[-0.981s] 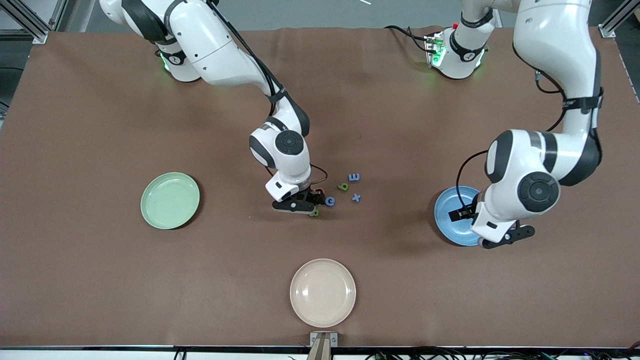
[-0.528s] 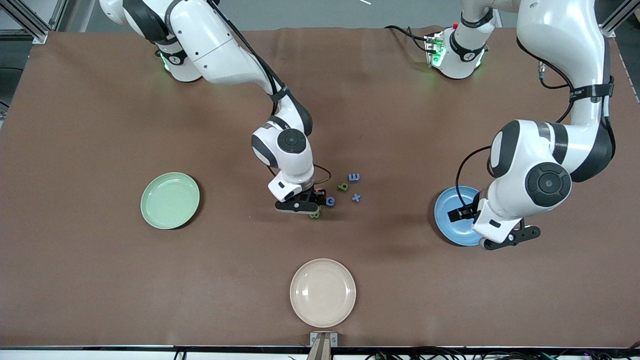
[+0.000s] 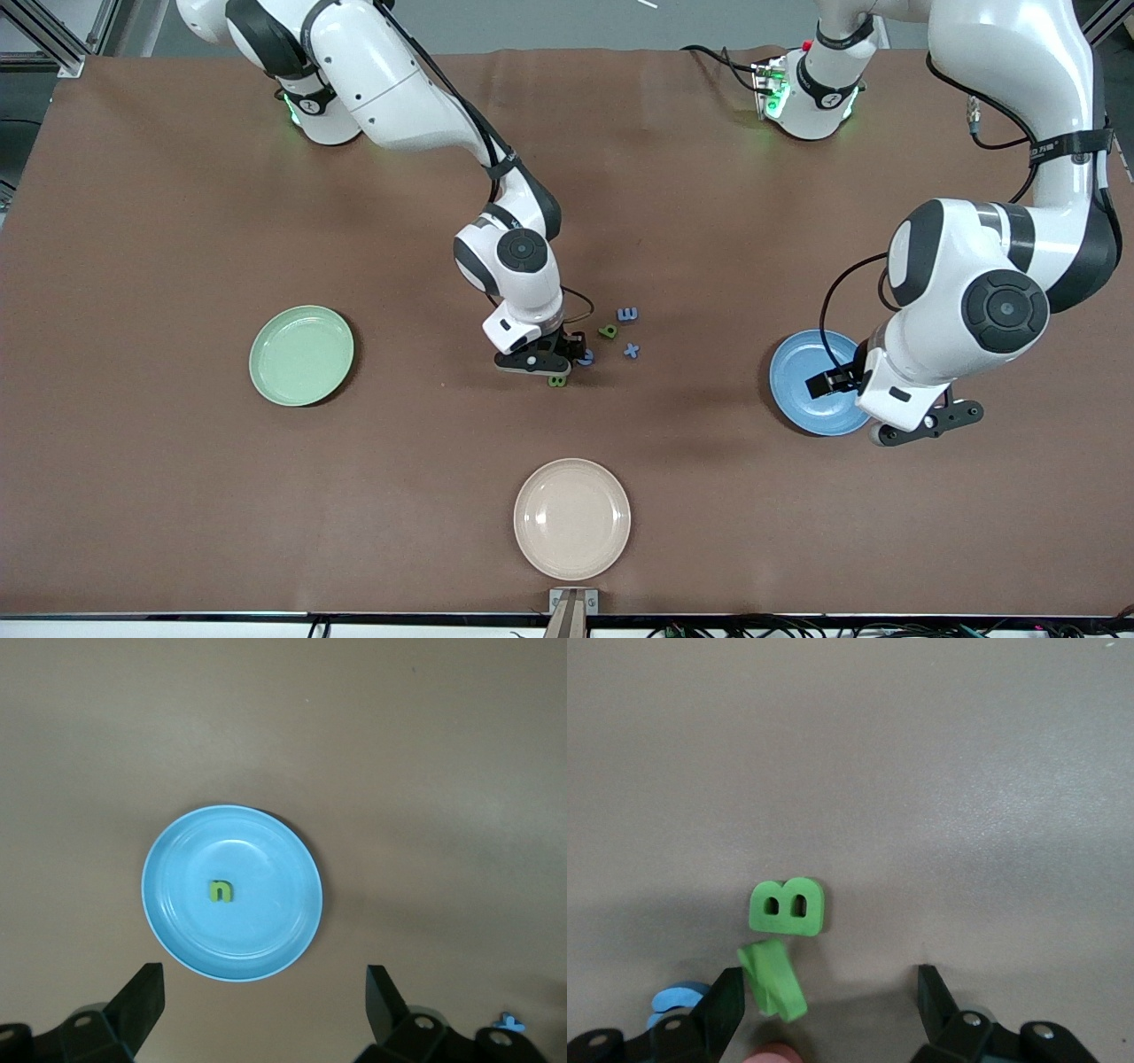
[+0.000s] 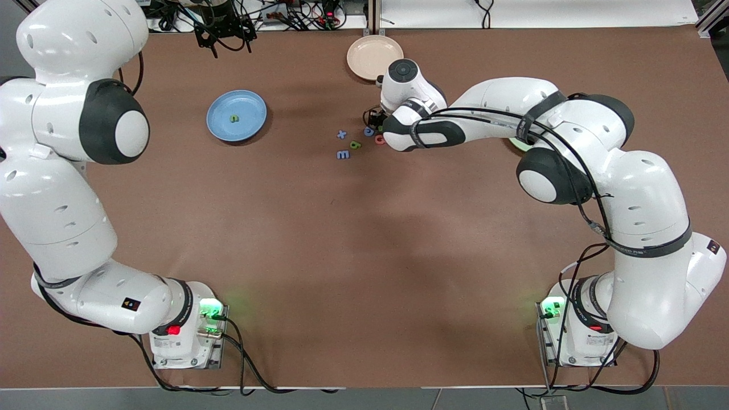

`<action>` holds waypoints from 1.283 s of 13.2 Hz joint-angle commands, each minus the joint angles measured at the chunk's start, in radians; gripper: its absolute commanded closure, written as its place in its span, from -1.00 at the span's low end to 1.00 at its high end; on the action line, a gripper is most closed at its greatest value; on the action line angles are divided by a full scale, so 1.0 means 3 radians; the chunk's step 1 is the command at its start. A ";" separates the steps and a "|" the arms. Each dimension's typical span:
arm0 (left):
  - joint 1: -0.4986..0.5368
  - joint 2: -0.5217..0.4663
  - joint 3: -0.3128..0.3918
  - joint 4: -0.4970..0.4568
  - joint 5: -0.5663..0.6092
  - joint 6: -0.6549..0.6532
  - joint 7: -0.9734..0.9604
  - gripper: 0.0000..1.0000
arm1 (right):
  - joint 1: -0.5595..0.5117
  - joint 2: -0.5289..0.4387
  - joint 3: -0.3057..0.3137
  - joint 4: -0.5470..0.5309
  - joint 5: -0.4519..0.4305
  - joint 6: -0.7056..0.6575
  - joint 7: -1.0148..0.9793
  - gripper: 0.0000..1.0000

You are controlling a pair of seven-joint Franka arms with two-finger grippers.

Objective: Sort upper and lower case letters into plates
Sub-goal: 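Carry the N to the green plate while the left gripper grasps the blue x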

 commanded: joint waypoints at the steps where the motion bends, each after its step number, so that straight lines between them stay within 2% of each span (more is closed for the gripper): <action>1: -0.0156 0.0024 -0.0004 0.0016 0.0232 -0.0053 0.0008 -1.00 | 0.0022 0.0098 0.0001 0.0069 0.0037 0.0006 0.0050 -0.72; 3: -0.0157 0.0086 -0.0004 0.0047 0.0224 -0.0053 -0.0008 -1.00 | 0.0022 0.0103 -0.0004 0.0069 0.0011 0.0011 0.0024 -0.65; 6: -0.0299 0.0198 -0.0034 0.0047 0.0203 0.0044 -0.0028 -1.00 | 0.0027 0.0103 -0.0004 0.0069 -0.0035 0.0011 -0.0083 -0.19; 8: -0.0392 0.0290 -0.0034 0.0052 0.0122 0.0101 -0.0125 -1.00 | 0.0022 0.0103 -0.0004 0.0069 -0.0096 0.0011 -0.0088 0.25; 10: -0.0535 0.0387 -0.0034 0.0052 0.0045 0.0213 -0.0492 -1.00 | 0.0007 0.0093 -0.0004 0.0064 -0.0137 0.0011 -0.0149 0.38; 11: -0.0591 0.0433 -0.0040 0.0052 0.0019 0.0234 -0.0661 -1.00 | -0.0019 0.0082 -0.0004 0.0059 -0.0132 0.0001 -0.0180 0.77; 12: -0.0632 0.0454 -0.0040 0.0047 -0.0082 0.0249 -0.0794 -1.00 | -0.0034 0.0067 -0.0009 0.0043 -0.0132 -0.0019 -0.0195 0.99; 14: -0.0739 0.0495 -0.0040 0.0022 -0.0246 0.0361 -0.1080 -1.00 | -0.0172 -0.0029 -0.0009 -0.0048 -0.0132 -0.0060 -0.0322 1.00; 17: -0.0867 0.0571 -0.0040 0.0032 -0.0262 0.0377 -0.1654 -1.00 | -0.0473 -0.0519 0.0006 -0.0416 -0.0091 -0.0391 -0.0935 1.00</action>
